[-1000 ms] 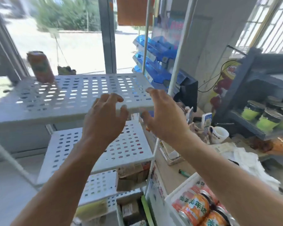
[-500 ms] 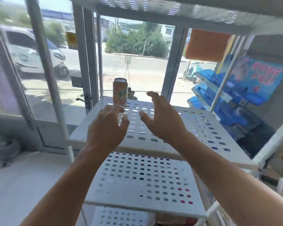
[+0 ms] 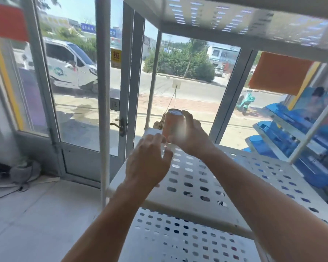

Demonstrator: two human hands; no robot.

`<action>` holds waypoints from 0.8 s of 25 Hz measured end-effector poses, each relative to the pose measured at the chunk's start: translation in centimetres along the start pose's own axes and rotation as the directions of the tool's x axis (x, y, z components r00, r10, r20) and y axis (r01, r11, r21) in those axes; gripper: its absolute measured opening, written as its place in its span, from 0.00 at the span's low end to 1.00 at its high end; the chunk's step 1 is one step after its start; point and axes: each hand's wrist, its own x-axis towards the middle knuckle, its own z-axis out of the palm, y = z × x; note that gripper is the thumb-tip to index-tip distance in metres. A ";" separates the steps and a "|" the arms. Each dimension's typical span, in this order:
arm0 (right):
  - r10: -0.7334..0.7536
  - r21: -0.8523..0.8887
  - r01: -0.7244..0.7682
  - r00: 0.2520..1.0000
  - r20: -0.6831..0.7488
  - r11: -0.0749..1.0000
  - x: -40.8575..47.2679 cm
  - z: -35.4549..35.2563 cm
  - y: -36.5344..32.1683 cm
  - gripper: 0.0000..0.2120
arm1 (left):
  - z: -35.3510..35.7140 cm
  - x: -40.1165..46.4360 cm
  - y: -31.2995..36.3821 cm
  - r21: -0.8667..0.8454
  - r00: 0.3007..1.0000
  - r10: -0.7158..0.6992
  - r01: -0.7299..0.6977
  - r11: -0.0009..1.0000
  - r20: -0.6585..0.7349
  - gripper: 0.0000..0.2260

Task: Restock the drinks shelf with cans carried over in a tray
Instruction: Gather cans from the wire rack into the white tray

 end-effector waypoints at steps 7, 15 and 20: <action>0.083 0.023 -0.084 0.996 0.045 0.996 4.8 1.2 0.1 0.41 | 0.9 1.2 -0.9 -0.022 0.999 -0.016 0.017 1.000 0.041 0.12; 0.053 0.180 -0.036 0.995 -0.088 0.983 3.7 2.1 1.2 0.26 | 1.0 0.8 -1.5 -0.012 0.999 -0.021 0.022 1.000 0.031 0.12; 0.039 0.328 0.018 0.985 -0.166 0.945 -2.2 -1.0 2.5 0.24 | 1.0 -0.2 0.0 -0.017 0.999 0.031 -0.030 0.999 0.028 0.12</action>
